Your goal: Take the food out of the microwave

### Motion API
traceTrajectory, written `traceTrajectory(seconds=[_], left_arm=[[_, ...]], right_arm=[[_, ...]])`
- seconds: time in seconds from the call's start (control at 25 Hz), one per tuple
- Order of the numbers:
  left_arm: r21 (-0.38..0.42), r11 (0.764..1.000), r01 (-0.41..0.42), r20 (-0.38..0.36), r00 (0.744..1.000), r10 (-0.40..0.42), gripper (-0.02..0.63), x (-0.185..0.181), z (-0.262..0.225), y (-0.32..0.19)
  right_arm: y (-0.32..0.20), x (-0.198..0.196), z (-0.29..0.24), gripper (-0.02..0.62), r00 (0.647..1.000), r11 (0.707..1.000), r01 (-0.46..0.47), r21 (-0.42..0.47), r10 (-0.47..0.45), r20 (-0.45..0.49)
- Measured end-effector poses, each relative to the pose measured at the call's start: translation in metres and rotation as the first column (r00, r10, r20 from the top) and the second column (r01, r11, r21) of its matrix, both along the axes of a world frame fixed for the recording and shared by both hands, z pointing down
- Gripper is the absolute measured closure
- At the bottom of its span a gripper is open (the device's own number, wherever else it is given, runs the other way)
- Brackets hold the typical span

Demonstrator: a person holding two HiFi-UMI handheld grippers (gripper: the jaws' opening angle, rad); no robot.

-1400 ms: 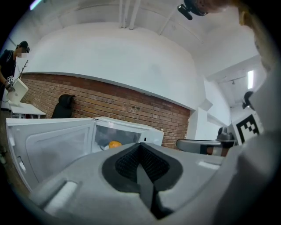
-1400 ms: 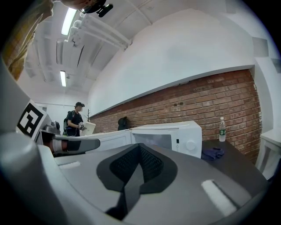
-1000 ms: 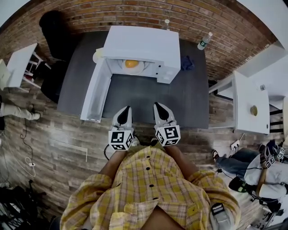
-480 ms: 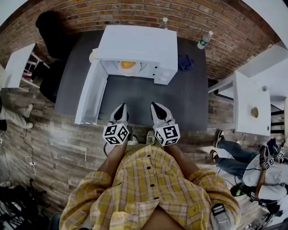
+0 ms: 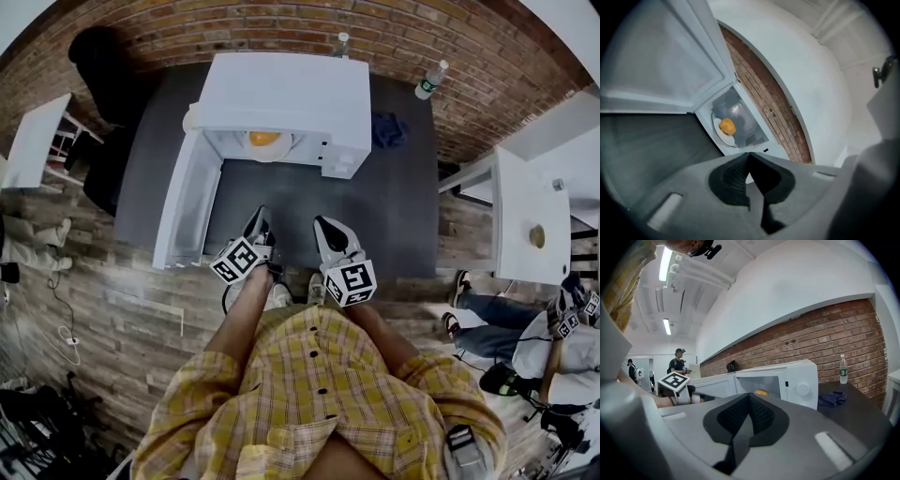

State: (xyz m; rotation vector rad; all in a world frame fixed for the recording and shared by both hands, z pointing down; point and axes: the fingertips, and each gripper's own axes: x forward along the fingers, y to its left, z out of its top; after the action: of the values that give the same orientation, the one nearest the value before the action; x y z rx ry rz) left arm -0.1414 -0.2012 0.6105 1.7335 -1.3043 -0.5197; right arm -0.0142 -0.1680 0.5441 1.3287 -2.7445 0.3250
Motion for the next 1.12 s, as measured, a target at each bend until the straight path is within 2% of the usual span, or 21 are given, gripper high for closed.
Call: traceTrajectory(seconds=[0.16,0.32,0.48,0.84,1.0,1.12], left_arm=[[-0.045,0.999,0.016,-0.179,0.984,-0.023,0.606,-0.003,0.023,-0.019],[-0.077,0.996,0.033,-0.279,0.959,-0.053,0.590,-0.006,0.041,-0.037],[-0.109,0.992,0.069,-0.379,0.919,-0.106,0.581,-0.009,0.052,-0.049],[-0.126,0.986,0.110,-0.454,0.877,-0.156,0.537,-0.015,0.066,-0.078],[-0.146,0.979,0.142,-0.501,0.843,-0.197,0.524,-0.020,0.075,-0.093],[-0.152,0.977,0.150,-0.510,0.835,-0.208,0.514,-0.022,0.080,-0.105]], right_arm=[[-0.004,-0.002,0.005,0.592,1.000,1.000,0.010,-0.016,-0.010,-0.002],[-0.012,0.002,0.009,0.592,1.000,1.000,0.010,-0.029,-0.011,-0.007],[-0.017,0.004,0.013,0.592,1.000,0.999,0.007,-0.041,-0.008,-0.010],[-0.025,0.005,0.015,0.592,1.000,0.999,0.006,-0.052,-0.007,-0.012],[-0.031,0.008,0.017,0.592,1.000,0.998,-0.001,-0.064,0.001,-0.009],[-0.036,0.010,0.020,0.592,1.000,0.997,-0.006,-0.075,0.005,-0.006]])
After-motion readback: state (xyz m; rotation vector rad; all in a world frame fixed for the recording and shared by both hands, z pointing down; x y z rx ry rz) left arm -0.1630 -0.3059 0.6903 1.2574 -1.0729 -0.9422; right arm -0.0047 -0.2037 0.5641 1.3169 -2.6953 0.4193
